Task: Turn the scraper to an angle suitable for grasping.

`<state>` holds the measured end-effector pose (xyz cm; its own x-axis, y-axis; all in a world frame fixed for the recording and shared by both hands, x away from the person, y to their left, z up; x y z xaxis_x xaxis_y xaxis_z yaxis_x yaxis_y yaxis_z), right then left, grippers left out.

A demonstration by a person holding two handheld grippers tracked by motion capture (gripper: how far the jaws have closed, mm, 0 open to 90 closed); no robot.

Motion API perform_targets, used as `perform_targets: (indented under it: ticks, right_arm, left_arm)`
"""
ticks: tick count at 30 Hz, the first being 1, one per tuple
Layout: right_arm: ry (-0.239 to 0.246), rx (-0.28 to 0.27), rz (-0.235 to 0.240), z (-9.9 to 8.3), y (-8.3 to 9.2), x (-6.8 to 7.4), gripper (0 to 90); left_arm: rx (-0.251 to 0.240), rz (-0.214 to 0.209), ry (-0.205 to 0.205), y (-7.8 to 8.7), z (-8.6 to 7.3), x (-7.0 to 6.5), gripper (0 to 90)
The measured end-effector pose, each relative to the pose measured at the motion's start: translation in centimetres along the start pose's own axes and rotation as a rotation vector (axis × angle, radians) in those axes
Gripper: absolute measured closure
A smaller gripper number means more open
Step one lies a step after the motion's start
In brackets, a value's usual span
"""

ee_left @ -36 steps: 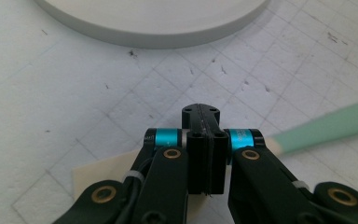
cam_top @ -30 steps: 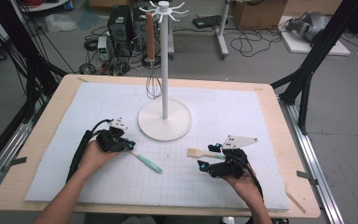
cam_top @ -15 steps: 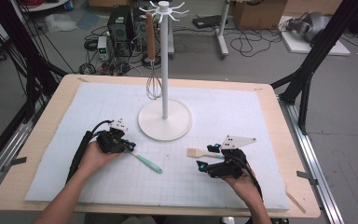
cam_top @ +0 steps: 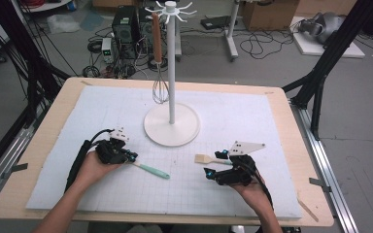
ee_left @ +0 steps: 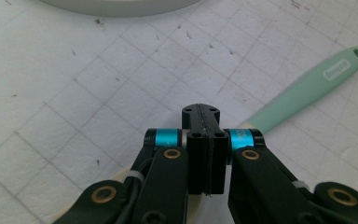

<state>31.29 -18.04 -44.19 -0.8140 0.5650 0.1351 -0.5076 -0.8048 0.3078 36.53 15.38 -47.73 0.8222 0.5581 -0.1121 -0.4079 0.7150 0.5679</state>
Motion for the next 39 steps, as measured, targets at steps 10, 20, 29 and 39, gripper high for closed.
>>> perform_targets:
  ticks: [10,20,29,39]
  right_arm:
    - [0.001,0.013,0.010,-0.4,-0.4,0.1,23.6]
    - [-0.013,0.022,0.004,-0.6,-0.2,-0.1,23.6]
    - [-0.005,0.031,0.004,-0.8,-0.4,-0.2,23.6]
    - [-0.005,0.034,0.007,-0.9,-0.5,-0.1,23.6]
  left_arm:
    - [0.013,-0.035,-0.005,0.7,-0.5,-0.4,89.1]
    - [0.011,-0.066,-0.006,1.2,-1.0,-0.8,88.9]
    - [0.010,-0.087,-0.016,1.8,-1.4,-1.2,88.9]
    - [0.014,-0.111,-0.025,2.3,-1.6,-1.6,88.9]
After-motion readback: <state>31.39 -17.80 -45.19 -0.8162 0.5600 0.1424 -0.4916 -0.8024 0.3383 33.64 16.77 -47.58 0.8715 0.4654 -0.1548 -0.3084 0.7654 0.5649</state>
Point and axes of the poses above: each handheld gripper's, and its own axes: y roughly backward along the jaws, z roughly out of its top, x roughly to its left, the point moved 6 cm from there along -y, roughly forward along the jaws, and after that the axes turned 15 degrees about -x, right-handed, at the moved point
